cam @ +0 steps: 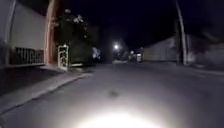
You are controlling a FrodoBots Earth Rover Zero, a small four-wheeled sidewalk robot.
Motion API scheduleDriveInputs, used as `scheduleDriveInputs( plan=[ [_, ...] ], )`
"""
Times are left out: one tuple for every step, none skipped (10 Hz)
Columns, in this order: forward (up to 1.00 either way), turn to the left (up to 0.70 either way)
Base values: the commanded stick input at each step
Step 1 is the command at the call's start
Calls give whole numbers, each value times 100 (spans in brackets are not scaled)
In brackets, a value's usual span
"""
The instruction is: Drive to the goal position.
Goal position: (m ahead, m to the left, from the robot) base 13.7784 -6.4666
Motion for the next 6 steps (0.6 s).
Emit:
scheduleDriveInputs(
  plan=[
    [100, 0],
    [100, 0],
    [100, 0],
    [100, 0],
    [100, 0],
    [100, 0]
  ],
)
